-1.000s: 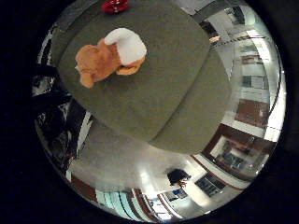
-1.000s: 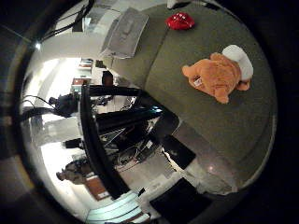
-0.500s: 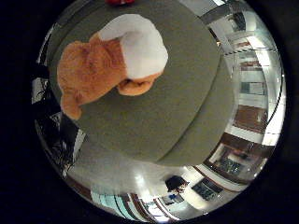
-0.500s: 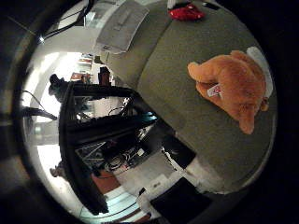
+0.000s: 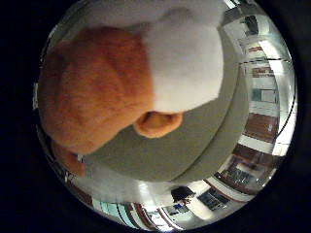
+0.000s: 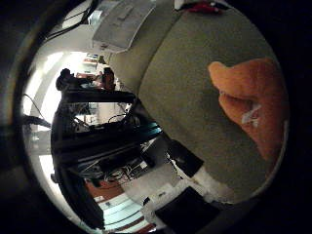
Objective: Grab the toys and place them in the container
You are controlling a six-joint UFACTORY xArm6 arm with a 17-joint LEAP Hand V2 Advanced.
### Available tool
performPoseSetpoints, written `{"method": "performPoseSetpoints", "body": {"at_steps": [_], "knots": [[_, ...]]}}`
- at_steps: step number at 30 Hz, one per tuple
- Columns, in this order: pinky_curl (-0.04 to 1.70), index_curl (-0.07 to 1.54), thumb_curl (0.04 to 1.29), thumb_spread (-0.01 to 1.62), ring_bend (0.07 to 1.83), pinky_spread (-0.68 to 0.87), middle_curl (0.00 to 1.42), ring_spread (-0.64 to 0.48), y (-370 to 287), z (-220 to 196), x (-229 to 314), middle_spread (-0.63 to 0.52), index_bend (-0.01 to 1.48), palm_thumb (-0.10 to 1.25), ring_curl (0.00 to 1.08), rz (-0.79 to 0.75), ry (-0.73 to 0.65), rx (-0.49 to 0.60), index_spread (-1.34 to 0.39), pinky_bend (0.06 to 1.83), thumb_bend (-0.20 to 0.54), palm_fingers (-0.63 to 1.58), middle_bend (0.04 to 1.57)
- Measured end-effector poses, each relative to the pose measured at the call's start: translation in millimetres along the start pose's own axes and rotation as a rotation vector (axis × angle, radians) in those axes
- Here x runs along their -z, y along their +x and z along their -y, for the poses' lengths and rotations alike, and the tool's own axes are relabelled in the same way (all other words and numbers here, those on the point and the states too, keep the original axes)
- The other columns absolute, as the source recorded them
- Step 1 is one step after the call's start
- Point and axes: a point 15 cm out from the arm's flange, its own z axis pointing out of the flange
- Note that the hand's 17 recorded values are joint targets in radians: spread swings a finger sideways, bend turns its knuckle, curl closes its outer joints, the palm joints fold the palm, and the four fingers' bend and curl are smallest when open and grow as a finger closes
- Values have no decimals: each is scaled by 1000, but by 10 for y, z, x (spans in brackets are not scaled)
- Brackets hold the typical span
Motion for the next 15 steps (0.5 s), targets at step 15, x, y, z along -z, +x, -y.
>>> {"method": "performPoseSetpoints", "body": {"at_steps": [15], "knots": [[167, 353, 322, 1083, 192, 318, 282, 139, 366, -70, -67, -22, 197, 635, 248, -41, 6, -24, -434, 358, -22, 101, 181]]}}
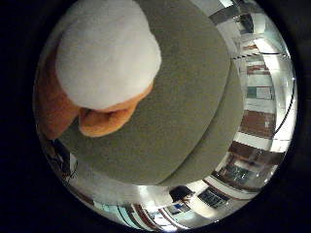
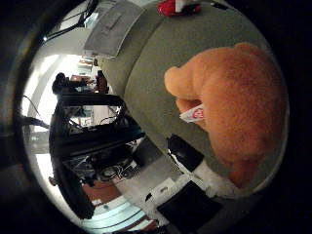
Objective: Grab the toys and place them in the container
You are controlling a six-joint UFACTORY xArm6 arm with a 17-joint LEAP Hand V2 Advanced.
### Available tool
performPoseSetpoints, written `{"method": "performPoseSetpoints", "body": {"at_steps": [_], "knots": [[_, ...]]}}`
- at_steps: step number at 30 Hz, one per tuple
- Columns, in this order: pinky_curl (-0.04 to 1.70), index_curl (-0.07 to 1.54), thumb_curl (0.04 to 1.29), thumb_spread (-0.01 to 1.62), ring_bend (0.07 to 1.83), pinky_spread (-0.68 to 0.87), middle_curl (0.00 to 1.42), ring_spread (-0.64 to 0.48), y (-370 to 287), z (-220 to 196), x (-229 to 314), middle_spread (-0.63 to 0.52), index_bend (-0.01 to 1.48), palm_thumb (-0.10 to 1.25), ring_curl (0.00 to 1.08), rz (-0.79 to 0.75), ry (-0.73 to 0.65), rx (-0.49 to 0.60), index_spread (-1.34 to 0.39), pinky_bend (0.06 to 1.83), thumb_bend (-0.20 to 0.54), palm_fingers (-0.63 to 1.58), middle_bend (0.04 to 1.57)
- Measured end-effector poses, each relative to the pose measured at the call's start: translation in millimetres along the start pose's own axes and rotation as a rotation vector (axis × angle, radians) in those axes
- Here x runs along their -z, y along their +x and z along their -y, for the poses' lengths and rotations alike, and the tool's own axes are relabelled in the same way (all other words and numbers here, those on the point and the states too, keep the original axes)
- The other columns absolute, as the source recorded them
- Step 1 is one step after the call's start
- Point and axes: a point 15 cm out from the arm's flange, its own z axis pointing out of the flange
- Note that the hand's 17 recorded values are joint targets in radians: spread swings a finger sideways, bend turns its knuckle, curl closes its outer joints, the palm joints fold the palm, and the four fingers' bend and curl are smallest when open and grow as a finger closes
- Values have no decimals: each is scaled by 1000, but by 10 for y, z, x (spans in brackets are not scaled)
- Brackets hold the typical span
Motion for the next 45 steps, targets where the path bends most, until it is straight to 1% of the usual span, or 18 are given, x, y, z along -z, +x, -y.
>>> {"method": "performPoseSetpoints", "body": {"at_steps": [9, 12, 15, 16, 17, 18, 19, 20, 21, 22, 23, 24, 25, 27, 29, 32, 37, 45], "knots": [[158, 358, 328, 1070, 201, 329, 281, 109, 166, 25, -170, -45, 195, 649, 247, -13, 1, -2, -446, 331, -22, 201, 180], [148, 362, 329, 1066, 208, 329, 286, 82, 247, 36, -192, -51, 200, 653, 248, -24, 3, -5, -453, 329, -22, 296, 195], [121, 371, 332, 1059, 267, 320, 295, 14, 278, -9, -218, -83, 209, 659, 255, -25, 3, -12, -457, 314, -23, 478, 198], [105, 370, 333, 1059, 313, 292, 302, -23, 280, -10, -217, -101, 199, 661, 260, -26, 3, -12, -456, 313, -21, 584, 218], [87, 372, 334, 1059, 361, 228, 320, -67, 288, -17, -210, -132, 198, 662, 265, -27, 3, -13, -456, 327, -22, 742, 270], [66, 381, 335, 1059, 407, 160, 336, -119, 282, -27, -214, -158, 199, 663, 277, -26, 2, -12, -455, 339, -23, 840, 308], [54, 390, 336, 1059, 477, 67, 362, -168, 289, -35, -207, -186, 187, 663, 301, -27, 2, -12, -453, 381, -23, 982, 362], [60, 405, 336, 1059, 534, -19, 384, -199, 289, -34, -201, -199, 200, 663, 325, -27, 0, -9, -452, 451, -23, 1144, 402], [80, 443, 337, 1059, 621, -141, 425, -240, 303, -46, -183, -218, 226, 663, 367, -28, 0, -8, -449, 566, -23, 1256, 479], [101, 475, 337, 1059, 692, -222, 458, -259, 308, -52, -177, -226, 270, 663, 400, -29, 0, -8, -445, 657, -23, 1279, 541], [126, 505, 337, 1059, 742, -266, 486, -266, 314, -61, -167, -231, 321, 663, 424, -29, -1, -8, -443, 732, -23, 1310, 597], [149, 535, 338, 1059, 791, -299, 513, -268, 319, -68, -156, -231, 373, 663, 447, -30, -1, -8, -439, 798, -23, 1323, 656], [194, 589, 336, 1059, 871, -335, 559, -263, 323, -66, -150, -216, 468, 665, 482, -31, -1, -7, -428, 910, -22, 1334, 757], [267, 677, 339, 1057, 994, -347, 618, -253, 352, -64, -111, -201, 624, 673, 535, -38, 0, -7, -404, 1053, -21, 1295, 893], [315, 727, 340, 1054, 1066, -337, 654, -243, 384, -82, -72, -189, 719, 678, 566, -44, 0, -8, -387, 1138, -22, 1299, 979], [402, 799, 343, 1060, 1185, -294, 701, -229, 434, -104, 11, -160, 864, 686, 616, -55, 1, -9, -347, 1262, -21, 1242, 1125], [504, 846, 353, 1062, 1279, -238, 727, -223, 514, -108, 192, -133, 1034, 720, 671, -75, 4, -11, -282, 1382, -16, 1187, 1245], [621, 828, 388, 1061, 1328, -196, 726, -228, 574, -138, 504, -108, 1152, 797, 739, -69, -6, -22, -228, 1443, -18, 1141, 1342]]}}
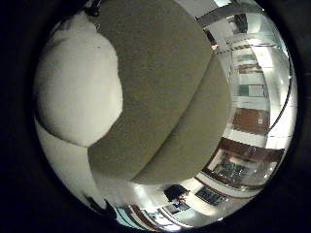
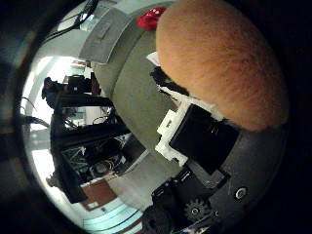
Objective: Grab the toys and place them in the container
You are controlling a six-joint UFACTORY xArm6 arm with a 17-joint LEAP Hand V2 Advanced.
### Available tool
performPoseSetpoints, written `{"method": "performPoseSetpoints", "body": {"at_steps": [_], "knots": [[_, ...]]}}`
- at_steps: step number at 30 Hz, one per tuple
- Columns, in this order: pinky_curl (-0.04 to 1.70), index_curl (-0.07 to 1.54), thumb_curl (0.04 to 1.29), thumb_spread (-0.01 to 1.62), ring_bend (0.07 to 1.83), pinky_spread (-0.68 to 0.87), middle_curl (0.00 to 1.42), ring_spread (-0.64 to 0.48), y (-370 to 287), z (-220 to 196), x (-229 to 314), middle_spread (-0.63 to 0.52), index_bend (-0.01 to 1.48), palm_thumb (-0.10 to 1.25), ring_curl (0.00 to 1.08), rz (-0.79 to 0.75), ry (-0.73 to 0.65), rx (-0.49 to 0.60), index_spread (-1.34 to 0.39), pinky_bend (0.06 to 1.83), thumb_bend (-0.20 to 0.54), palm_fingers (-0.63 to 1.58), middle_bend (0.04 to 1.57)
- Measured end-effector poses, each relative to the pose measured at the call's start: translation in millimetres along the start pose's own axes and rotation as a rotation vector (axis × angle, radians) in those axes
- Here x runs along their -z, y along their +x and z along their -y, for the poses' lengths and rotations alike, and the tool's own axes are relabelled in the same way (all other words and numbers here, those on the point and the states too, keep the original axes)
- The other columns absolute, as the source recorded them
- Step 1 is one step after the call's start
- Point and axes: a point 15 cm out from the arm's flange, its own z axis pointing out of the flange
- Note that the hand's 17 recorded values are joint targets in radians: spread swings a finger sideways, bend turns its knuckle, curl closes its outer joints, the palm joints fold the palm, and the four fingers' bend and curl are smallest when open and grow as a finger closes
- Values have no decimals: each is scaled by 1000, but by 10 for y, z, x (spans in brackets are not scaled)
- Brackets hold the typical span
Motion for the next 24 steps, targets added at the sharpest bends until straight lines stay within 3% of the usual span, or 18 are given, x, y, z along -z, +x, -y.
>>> {"method": "performPoseSetpoints", "body": {"at_steps": [10, 24], "knots": [[721, 785, 422, 1072, 1308, -190, 697, -236, 58, 37, 540, -101, 1213, 874, 796, 2, -7, -21, -195, 1435, -16, 1140, 1369], [801, 744, 478, 1084, 1294, -196, 671, -242, -226, 286, 1926, -98, 1238, 956, 839, 3, -26, -15, -180, 1395, -15, 1140, 1397]]}}
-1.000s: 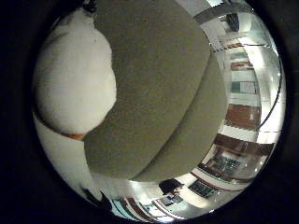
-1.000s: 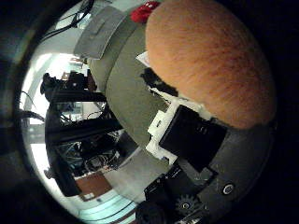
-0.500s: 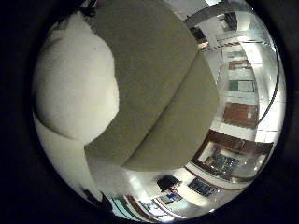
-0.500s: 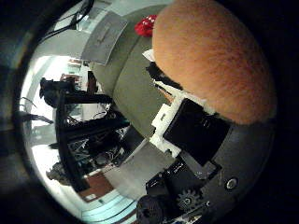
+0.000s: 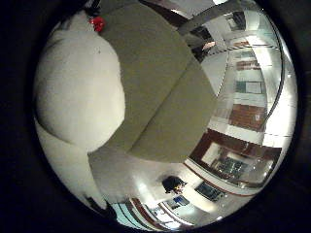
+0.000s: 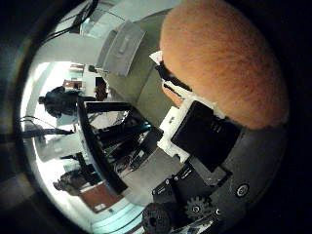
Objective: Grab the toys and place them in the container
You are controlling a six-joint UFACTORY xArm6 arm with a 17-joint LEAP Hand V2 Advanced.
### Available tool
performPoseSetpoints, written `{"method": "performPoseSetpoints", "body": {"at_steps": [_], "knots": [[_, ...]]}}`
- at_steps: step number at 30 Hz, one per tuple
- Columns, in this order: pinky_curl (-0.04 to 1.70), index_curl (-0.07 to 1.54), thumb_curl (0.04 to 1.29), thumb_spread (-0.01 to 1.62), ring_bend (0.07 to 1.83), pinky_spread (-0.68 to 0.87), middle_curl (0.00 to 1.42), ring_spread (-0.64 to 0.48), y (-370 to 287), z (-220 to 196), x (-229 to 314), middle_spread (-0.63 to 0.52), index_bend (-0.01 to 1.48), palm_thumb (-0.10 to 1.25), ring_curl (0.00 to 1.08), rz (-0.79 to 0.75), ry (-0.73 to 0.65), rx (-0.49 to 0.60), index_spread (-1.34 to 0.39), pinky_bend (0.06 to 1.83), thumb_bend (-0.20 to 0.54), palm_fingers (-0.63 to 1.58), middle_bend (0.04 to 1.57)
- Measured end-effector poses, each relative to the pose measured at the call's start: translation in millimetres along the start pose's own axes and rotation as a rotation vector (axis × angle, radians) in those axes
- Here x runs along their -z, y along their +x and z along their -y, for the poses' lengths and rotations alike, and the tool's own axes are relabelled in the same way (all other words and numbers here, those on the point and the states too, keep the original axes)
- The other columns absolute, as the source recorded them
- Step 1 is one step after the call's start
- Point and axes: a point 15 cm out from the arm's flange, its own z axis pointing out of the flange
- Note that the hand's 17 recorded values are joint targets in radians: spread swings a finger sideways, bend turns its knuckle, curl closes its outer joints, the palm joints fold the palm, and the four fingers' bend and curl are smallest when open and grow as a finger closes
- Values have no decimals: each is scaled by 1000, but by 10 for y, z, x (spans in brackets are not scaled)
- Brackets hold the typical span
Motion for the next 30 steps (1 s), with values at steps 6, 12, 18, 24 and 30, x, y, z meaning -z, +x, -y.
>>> {"method": "performPoseSetpoints", "body": {"at_steps": [6, 12, 18, 24, 30], "knots": [[824, 736, 497, 1087, 1284, -196, 664, -244, -270, 245, 643, -98, 1241, 966, 852, -11, -3, 29, -178, 1384, -12, 1143, 1400], [841, 732, 523, 1092, 1281, -198, 663, -245, -721, 595, 1207, -99, 1242, 999, 861, -39, 11, 88, -179, 1376, -11, 1140, 1400], [857, 733, 568, 1071, 1277, -200, 662, -246, -1269, 844, 1734, -99, 1234, 1028, 867, -69, 41, 128, -180, 1373, -12, 1139, 1401], [868, 738, 607, 1058, 1278, -202, 661, -246, -1982, 1103, 2010, -99, 1226, 1021, 871, 44, 83, 169, -182, 1366, -14, 1140, 1401], [877, 744, 632, 1052, 1277, -204, 660, -245, -2687, 1502, 2304, -99, 1222, 1016, 872, 76, 112, 227, -183, 1360, -13, 1141, 1401]]}}
